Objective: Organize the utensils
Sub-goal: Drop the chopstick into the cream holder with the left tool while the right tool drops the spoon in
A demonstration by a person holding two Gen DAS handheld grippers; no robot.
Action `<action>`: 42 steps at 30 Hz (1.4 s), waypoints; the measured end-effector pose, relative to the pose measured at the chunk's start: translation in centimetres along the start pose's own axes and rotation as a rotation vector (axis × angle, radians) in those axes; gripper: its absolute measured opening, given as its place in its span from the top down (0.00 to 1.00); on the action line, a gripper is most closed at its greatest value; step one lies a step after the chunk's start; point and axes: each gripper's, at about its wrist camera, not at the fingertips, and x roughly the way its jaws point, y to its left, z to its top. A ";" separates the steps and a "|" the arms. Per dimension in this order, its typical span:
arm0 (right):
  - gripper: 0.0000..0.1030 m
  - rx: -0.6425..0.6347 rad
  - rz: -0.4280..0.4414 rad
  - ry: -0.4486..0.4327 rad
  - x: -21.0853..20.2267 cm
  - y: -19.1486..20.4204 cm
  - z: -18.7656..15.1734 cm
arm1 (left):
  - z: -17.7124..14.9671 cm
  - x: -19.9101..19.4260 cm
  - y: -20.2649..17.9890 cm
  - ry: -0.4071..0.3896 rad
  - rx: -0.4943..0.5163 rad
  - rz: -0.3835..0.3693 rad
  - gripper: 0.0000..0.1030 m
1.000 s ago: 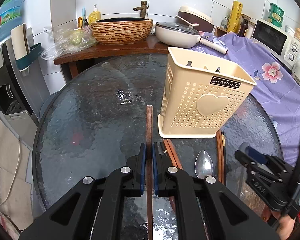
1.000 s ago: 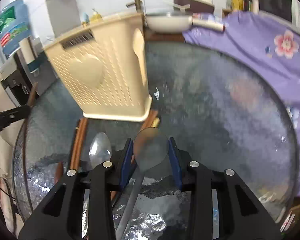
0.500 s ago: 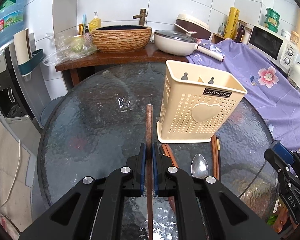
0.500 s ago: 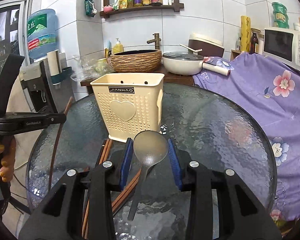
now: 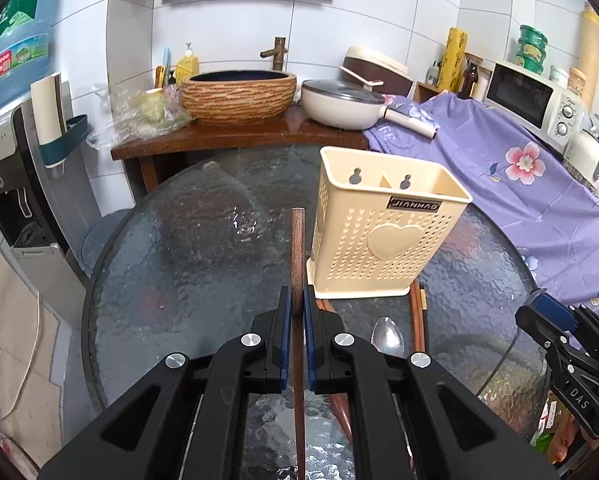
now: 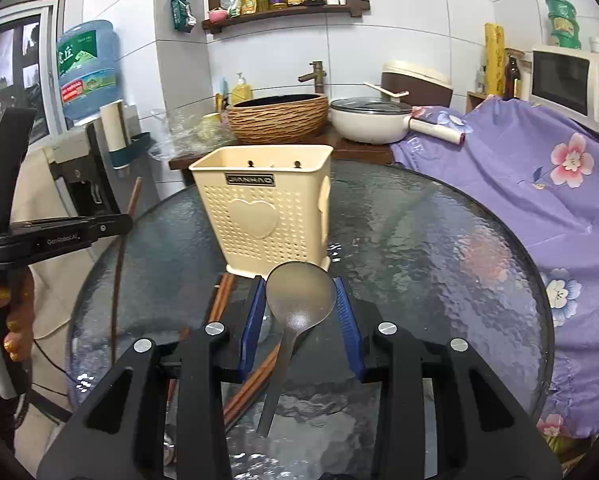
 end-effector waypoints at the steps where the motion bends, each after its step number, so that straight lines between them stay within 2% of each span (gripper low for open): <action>1: 0.65 0.002 0.005 -0.002 -0.1 0.1 0.2 | 0.1 -0.3 0.0 -0.008 0.001 -0.003 0.94; 7: 0.65 0.024 0.054 -0.019 -1.1 0.2 1.7 | 0.9 -1.9 -0.3 -0.044 0.002 -0.029 0.94; 14: 0.65 0.018 0.101 -0.059 -2.3 0.9 4.7 | 3.4 -4.0 -0.7 -0.103 0.001 -0.056 0.94; 20: 0.65 -0.016 0.070 -0.134 -2.4 1.7 9.5 | 7.6 -6.3 -2.1 -0.223 -0.010 -0.061 0.94; 25: 0.65 -0.030 0.023 -0.180 -1.6 1.6 13.9 | 12.7 -7.7 -2.9 -0.336 -0.050 -0.073 0.94; 29: 0.65 -0.030 -0.020 -0.218 -0.5 1.3 17.3 | 16.9 -7.0 -3.2 -0.381 -0.098 -0.090 0.94; 34: 0.65 -0.063 -0.076 -0.257 1.5 1.5 20.6 | 20.0 -5.2 -4.1 -0.450 -0.111 -0.053 0.94; 38: 0.65 -0.100 -0.118 -0.258 4.0 1.9 21.0 | 20.6 -3.0 -4.4 -0.467 -0.122 -0.047 0.94; 42: 0.65 -0.104 -0.133 -0.237 6.5 1.6 19.4 | 18.8 -0.2 -4.4 -0.465 -0.124 -0.029 0.94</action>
